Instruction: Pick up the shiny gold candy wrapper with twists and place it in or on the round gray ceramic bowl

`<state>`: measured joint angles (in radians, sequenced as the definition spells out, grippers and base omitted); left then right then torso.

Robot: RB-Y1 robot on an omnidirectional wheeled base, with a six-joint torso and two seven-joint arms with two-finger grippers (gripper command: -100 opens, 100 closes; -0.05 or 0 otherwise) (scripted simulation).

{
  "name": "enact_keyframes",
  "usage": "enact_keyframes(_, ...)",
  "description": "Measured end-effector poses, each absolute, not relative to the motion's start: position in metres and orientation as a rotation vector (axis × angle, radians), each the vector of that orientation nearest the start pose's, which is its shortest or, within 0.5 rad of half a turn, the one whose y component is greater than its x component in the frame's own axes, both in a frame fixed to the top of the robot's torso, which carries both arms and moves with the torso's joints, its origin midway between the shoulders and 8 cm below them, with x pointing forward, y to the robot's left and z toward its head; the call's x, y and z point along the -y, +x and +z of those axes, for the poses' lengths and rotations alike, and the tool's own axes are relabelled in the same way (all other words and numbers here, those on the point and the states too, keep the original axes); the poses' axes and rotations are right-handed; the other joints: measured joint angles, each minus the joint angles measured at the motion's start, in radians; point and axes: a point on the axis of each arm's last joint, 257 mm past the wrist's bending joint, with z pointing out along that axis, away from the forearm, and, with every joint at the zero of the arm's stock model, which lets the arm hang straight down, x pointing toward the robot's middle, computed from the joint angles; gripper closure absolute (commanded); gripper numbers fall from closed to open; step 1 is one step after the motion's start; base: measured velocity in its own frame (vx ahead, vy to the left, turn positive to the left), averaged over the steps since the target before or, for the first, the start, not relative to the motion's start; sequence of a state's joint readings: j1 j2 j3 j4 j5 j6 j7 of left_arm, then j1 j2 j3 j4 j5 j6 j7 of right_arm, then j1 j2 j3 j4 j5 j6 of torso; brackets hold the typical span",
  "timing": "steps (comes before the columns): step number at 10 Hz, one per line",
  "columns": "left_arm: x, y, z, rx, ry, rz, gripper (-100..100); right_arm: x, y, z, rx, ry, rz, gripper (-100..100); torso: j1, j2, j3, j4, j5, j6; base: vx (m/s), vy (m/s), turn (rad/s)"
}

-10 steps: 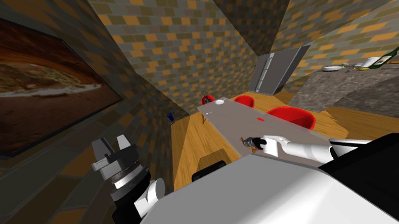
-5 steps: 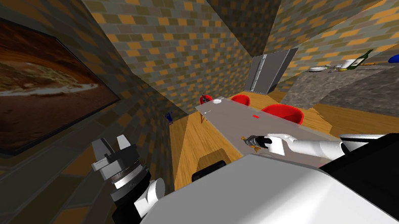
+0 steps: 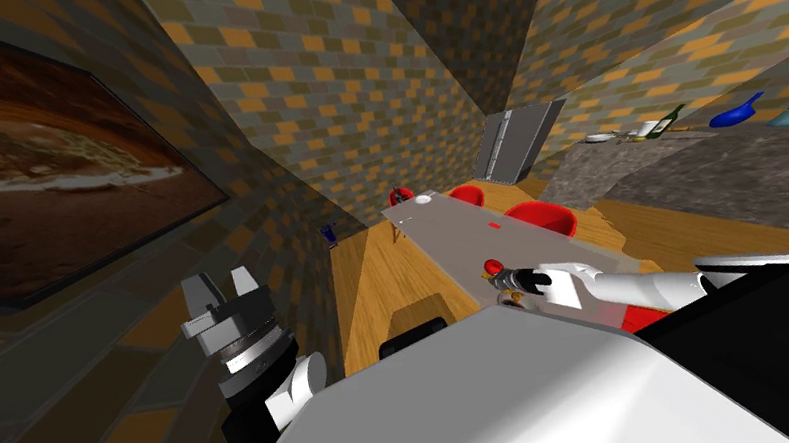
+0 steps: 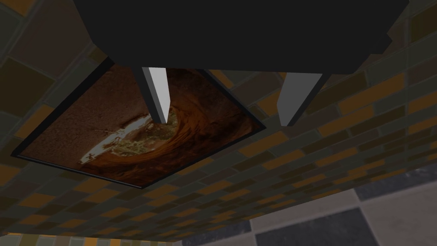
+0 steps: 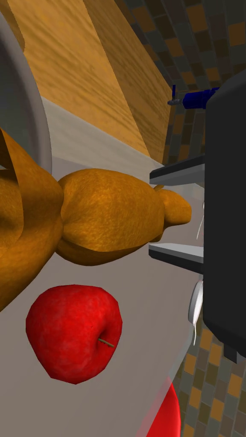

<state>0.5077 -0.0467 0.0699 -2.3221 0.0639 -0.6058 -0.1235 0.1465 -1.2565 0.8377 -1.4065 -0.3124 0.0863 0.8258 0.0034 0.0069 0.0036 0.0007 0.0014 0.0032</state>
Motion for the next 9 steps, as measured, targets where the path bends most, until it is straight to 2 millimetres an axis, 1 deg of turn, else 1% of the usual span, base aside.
enact_keyframes(1,-0.309,0.307,0.06,-0.464,-0.565,-1.174,0,0.506,0.258,-0.463,-2.585,-0.347,-0.135,100,0.001,0.001,0.001,0.0,0.0,-0.001,-0.09,0.06,-0.084)
enact_keyframes(3,-0.309,0.307,0.06,-0.464,-0.565,-1.174,0,0.509,0.26,-0.454,-2.578,-0.374,-0.134,100,0.003,-0.001,0.0,0.001,0.001,-0.001,-0.077,0.057,-0.072)
enact_keyframes(4,-0.309,0.307,0.06,-0.464,-0.565,-1.174,0,0.513,0.262,-0.447,-2.571,-0.384,-0.141,100,0.003,-0.001,0.0,0.001,0.001,-0.001,-0.101,0.071,-0.09)
enact_keyframes(5,-0.309,0.307,0.06,-0.464,-0.565,-1.174,0,0.518,0.267,-0.437,-2.562,-0.394,-0.16,100,0.004,0.0,0.001,0.001,0.002,-0.001,-0.111,0.065,-0.071)
enact_keyframes(6,-0.309,0.307,0.06,-0.464,-0.565,-1.174,0,0.523,0.273,-0.432,-2.558,-0.401,-0.187,100,0.004,0.001,0.001,0.001,0.001,-0.001,-0.099,0.044,-0.032)
enact_keyframes(9,-0.309,0.307,0.06,-0.464,-0.565,-1.174,0,0.535,0.276,-0.426,-2.574,-0.408,-0.248,100,0.0,-0.003,-0.001,0.001,0.001,-0.001,-0.052,0.013,-0.03)
